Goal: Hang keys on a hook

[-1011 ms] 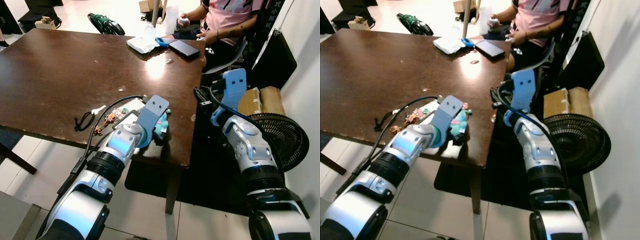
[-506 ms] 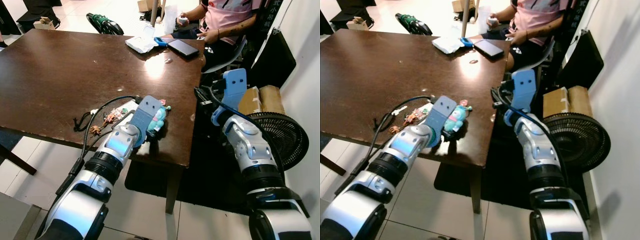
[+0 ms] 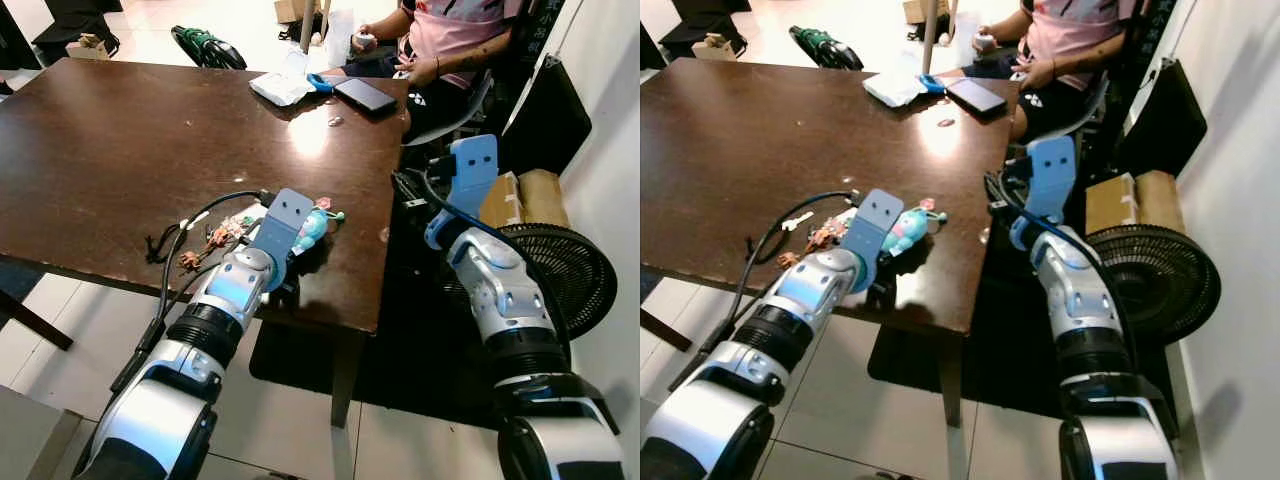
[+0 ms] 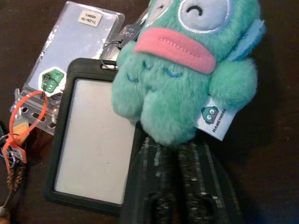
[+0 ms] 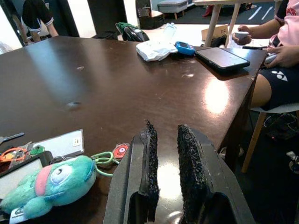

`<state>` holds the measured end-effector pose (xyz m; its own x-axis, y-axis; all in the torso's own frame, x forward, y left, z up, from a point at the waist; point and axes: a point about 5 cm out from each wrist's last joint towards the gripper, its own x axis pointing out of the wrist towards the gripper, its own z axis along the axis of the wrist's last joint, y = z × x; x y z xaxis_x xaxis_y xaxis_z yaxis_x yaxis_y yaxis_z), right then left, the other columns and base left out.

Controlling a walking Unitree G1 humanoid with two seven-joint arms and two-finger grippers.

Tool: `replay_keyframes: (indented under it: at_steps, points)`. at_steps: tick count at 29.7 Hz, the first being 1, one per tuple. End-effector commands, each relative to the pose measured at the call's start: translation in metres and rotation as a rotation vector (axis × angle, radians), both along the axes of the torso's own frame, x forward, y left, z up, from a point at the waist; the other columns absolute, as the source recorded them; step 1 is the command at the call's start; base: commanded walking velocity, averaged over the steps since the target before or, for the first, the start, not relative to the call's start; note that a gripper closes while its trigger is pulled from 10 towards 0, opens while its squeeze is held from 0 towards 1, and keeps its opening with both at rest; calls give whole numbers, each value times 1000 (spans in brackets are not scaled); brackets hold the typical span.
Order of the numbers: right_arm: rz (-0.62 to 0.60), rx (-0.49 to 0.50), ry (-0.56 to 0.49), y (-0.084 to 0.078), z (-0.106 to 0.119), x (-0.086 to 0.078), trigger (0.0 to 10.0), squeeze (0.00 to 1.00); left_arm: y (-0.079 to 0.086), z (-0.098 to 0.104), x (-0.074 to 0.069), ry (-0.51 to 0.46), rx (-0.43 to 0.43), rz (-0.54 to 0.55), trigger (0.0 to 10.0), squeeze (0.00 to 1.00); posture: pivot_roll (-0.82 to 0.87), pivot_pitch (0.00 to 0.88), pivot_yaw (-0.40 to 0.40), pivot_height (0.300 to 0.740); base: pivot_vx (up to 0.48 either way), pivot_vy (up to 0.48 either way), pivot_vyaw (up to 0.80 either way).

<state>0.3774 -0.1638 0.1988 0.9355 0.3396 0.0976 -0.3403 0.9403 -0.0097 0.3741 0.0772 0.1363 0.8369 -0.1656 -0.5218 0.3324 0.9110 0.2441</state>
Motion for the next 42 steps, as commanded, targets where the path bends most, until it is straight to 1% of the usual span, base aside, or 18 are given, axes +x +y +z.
replay_keyframes:
  at_steps: [1,7,12,13,16,18,19,23,25,28,29,30,32,34,35,37,39,42]
  points:
    - [4,-4,1,2,-2,1,10000,0,5,0,1,-4,-23,26,0,0,156,0,173,740,0,0,0]
    - [4,-2,0,2,-2,1,10000,0,11,9,3,-39,-58,51,0,0,156,0,171,740,0,0,0]
    - [7,1,0,2,-1,1,10000,0,20,40,8,-186,-126,65,0,0,154,0,157,740,0,0,0]
    - [9,1,0,3,-1,2,10000,0,20,52,9,-256,-137,53,0,0,150,0,150,740,0,0,0]
    - [9,1,0,3,-1,2,10000,0,20,52,9,-256,-137,53,0,0,150,0,150,740,0,0,0]
    - [11,1,-1,3,0,2,10000,0,20,65,10,-323,-147,38,0,0,146,0,147,740,0,0,0]
    - [11,1,-1,3,0,2,10000,0,20,75,10,-388,-123,15,10000,0,140,0,143,740,0,0,0]
    - [10,0,-2,2,0,2,10000,0,19,79,9,-431,-96,-5,10000,0,136,0,141,740,0,0,0]
    - [9,-2,-3,1,1,1,10000,0,17,78,6,-487,-11,-39,10000,0,136,0,139,740,0,0,0]
    - [9,-2,-3,1,1,1,10000,0,16,76,5,-500,17,-53,10000,0,136,0,139,740,0,0,0]
    - [11,-2,-3,2,0,1,10000,0,14,74,3,-509,38,-97,10000,1000,139,0,141,740,0,0,0]
    - [11,-2,-3,2,0,1,10000,0,14,74,3,-509,38,-97,10000,1000,139,0,141,740,0,0,0]
    - [13,0,0,3,-1,1,10000,0,3,61,-5,-451,123,-250,10000,1000,146,0,143,740,0,0,0]
    - [13,0,0,3,-1,1,10000,0,3,61,-5,-451,123,-250,10000,1000,146,0,143,740,0,0,0]
    - [14,0,1,3,-2,1,10000,0,-2,52,-9,-390,156,-323,10000,1000,146,0,143,740,0,0,0]
    - [14,0,1,3,-2,1,10000,0,-2,52,-9,-390,156,-323,10000,1000,146,0,143,740,0,0,0]
    - [14,-2,1,3,-1,2,10000,0,-15,39,-13,-283,165,-426,10000,1000,144,0,152,740,0,0,0]
    - [13,-2,0,3,-1,2,10000,0,-21,35,-13,-244,162,-463,10000,1000,142,0,154,740,0,0,0]
